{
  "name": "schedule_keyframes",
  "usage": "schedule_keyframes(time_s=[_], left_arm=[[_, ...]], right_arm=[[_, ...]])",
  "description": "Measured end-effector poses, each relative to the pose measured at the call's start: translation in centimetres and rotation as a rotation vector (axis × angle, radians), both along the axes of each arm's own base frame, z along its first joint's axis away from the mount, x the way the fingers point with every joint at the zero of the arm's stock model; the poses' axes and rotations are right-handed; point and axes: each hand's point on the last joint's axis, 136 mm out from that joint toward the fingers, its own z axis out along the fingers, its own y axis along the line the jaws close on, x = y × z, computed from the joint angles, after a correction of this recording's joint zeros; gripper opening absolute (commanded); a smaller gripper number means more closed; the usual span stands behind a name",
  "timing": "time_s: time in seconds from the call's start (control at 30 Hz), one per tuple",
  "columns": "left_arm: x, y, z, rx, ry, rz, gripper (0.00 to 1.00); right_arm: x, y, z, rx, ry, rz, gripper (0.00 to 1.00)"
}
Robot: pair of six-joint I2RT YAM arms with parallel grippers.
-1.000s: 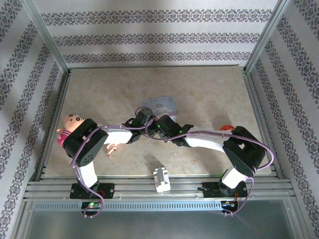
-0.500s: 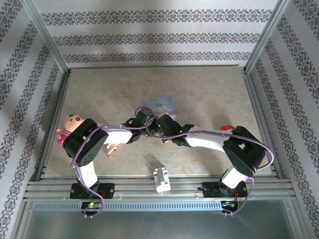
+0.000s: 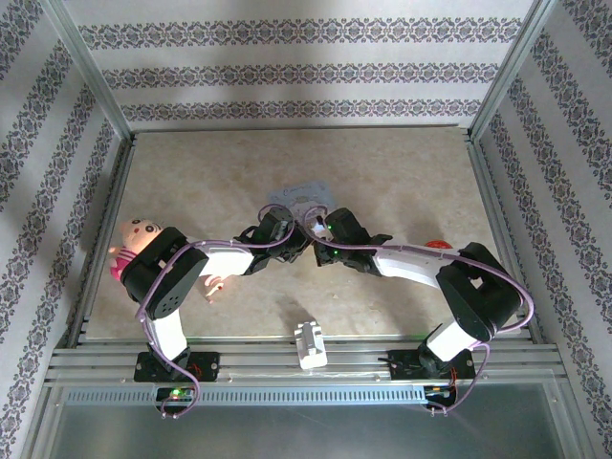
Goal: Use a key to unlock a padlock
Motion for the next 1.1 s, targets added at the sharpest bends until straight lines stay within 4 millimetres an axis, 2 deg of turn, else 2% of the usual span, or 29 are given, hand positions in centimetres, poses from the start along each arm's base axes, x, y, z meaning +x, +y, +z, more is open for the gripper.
schedule_keyframes(time_s=[0.37,0.83,0.87,1.1], left_arm=[[-0.02,-0.13,0.13,-0.012,0.004,0.0,0.0],[-0.12,-0.28,0.24,-0.027,0.0,-0.005,0.0],[-0.15,-0.29,0.23,-0.029,0.0,-0.006,0.0],[-0.39,-0.33,0.16,-0.038,-0.008,-0.018,0.0]], right_arm=[[0.0,-0.33,0.2,0.243,0.099,-0.039,0.0],[-0.18,-0.61,0.53,0.441,0.19,-0.124,0.0],[-0.22,-0.63,0.52,0.454,0.196,-0.131,0.01],[-0.3,-0.77,0.53,0.49,0.208,-0.162,0.3]])
